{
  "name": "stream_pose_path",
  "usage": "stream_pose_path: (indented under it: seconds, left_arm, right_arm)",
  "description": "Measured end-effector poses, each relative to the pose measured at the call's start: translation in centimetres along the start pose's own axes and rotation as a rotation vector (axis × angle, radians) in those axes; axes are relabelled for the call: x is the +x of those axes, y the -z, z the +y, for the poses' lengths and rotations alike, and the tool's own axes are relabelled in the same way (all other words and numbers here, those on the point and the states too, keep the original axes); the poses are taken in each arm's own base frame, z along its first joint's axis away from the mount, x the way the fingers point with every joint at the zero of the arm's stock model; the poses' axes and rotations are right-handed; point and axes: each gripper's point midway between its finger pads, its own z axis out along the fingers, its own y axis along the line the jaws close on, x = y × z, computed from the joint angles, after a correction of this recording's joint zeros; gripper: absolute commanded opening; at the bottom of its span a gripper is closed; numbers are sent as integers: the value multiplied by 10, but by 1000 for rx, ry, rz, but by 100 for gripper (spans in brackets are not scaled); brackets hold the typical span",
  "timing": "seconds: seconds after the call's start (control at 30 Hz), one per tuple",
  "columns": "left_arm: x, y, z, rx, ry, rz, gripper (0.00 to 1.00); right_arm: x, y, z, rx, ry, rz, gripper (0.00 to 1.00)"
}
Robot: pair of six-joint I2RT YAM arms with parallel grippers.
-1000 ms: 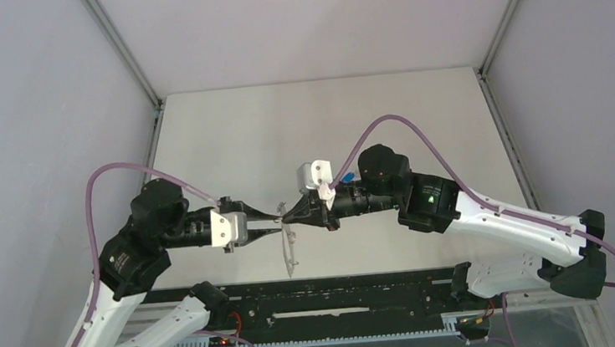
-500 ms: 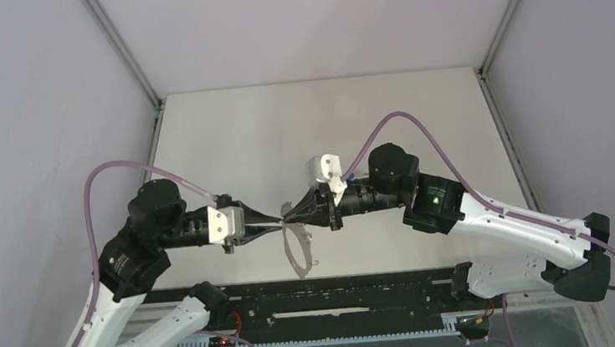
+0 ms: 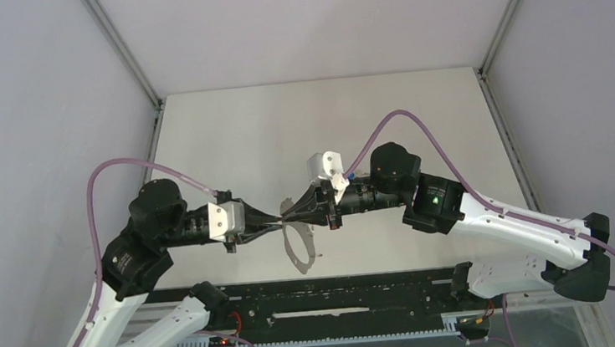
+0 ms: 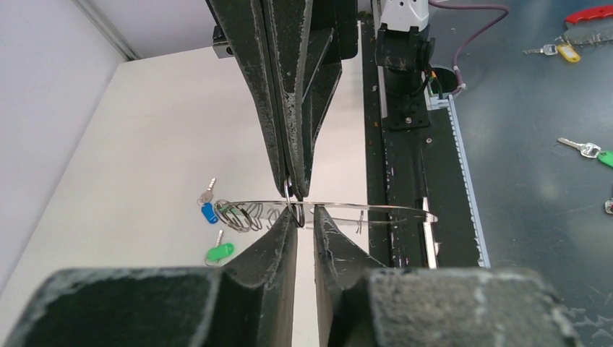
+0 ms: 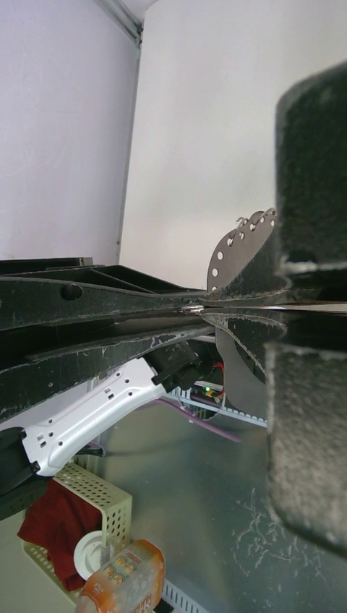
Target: Put the keys on the keyring
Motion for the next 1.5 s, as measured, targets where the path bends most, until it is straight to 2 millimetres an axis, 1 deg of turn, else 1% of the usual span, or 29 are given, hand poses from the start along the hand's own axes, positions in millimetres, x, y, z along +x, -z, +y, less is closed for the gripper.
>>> stream_pose_path:
  seconds: [0.13,0.27,0.3,0.37,0.43,0.47,0.57,0.87,0.97,1.13,1.23,1.3,1.33,1.4,1.43,1.5]
  left_arm:
    - [2,-2,0,-1,15,-3,13]
    - [5,-3,0,-3,37,-5,11]
    - [5,-4,0,-3,43,-6,12]
    - [4,-4,0,-4,54,-8,18]
    - [4,-4,0,-6,64,-11,19]
    - [3,-4,0,-6,65,-12,18]
    - [3,-4,0,-7,71,-13,10]
    - [3,-4,1,-14,76,-11,9]
    - [5,-4,2,-23,78,-4,1]
    - [12,-4,8,-46,66,27,0]
    - [18,-5,13,-63,60,51,0]
    - [24,-7,16,-68,59,72,0]
    - [26,-8,17,-68,63,81,4]
    - [31,-10,19,-66,73,99,16]
    - [33,-12,21,-66,79,106,19]
    - [36,-13,24,-75,86,117,21]
  right_arm:
    - [-2,-1,2,-6,1,-6,0]
    - [-1,-2,4,-11,0,-5,0]
    - [-1,-2,5,-13,0,-5,0]
    - [-1,-3,6,-15,1,-6,0]
    - [-2,-4,6,-14,3,-10,0]
    - [-2,-4,6,-14,3,-11,0]
    - [-3,-4,5,-11,5,-14,0]
    - [-3,-4,4,-8,5,-14,0]
    - [-2,-5,3,-4,4,-11,0]
    - [3,-6,-2,11,-1,3,0]
    - [8,-5,-7,25,-8,18,4]
    - [12,-5,-10,35,-15,34,3]
    - [15,-4,-12,40,-19,42,0]
    - [20,-3,-15,48,-28,59,0]
    - [21,-2,-16,52,-31,65,0]
    - [24,-1,-18,52,-37,72,0]
